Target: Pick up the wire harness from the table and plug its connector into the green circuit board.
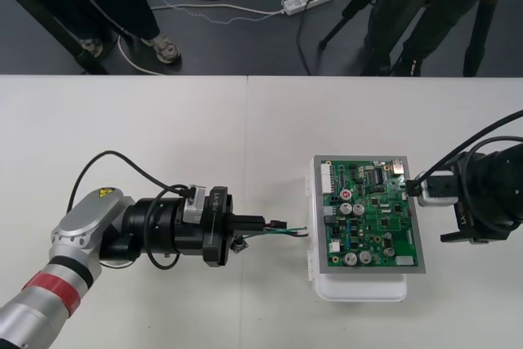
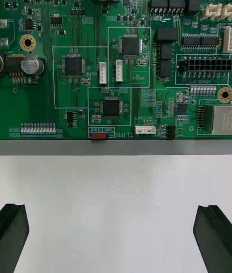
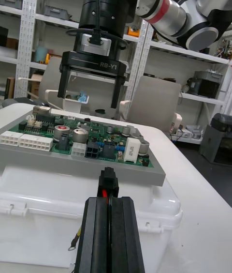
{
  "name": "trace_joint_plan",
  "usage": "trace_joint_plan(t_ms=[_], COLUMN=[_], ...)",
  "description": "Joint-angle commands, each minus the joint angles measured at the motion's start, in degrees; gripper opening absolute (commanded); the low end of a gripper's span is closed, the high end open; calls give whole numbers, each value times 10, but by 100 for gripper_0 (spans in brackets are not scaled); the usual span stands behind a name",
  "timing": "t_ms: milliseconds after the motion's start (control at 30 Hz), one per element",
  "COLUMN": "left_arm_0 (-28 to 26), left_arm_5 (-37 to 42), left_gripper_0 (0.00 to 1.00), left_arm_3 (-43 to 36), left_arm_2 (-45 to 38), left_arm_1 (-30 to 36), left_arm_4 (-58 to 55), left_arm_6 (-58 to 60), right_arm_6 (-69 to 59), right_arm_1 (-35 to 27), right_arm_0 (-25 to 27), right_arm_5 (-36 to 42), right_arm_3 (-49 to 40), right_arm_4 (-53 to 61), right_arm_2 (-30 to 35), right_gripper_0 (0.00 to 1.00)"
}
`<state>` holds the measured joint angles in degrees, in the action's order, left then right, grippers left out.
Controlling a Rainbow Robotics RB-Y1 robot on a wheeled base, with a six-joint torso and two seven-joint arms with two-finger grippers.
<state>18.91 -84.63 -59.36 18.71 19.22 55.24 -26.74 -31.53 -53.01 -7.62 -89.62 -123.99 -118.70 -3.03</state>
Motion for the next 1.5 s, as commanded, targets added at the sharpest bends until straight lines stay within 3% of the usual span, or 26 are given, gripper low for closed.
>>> trace_joint_plan(t_ms=[33, 767, 1500], left_arm_0=[21, 31, 39], left_arm_5=[39, 110, 119], left_gripper_0=[0, 0, 0], left_arm_3=[-3, -4, -4], left_arm_2=[18, 43, 62], left_arm_1=[-23, -51, -63], left_arm_4=[-1, 0, -1], left_arm_6=[-45, -53, -55], right_arm_6=[-23, -24, -32], right_arm_1=[-24, 33, 95], right_arm_0=[-15, -15, -9], right_arm_5=[-4, -4, -4], right_arm_3=[-14, -14, 6], right_arm_4=[-21, -147, -225], right_arm_2=[-28, -74, -113], right_gripper_0=[100, 100, 100])
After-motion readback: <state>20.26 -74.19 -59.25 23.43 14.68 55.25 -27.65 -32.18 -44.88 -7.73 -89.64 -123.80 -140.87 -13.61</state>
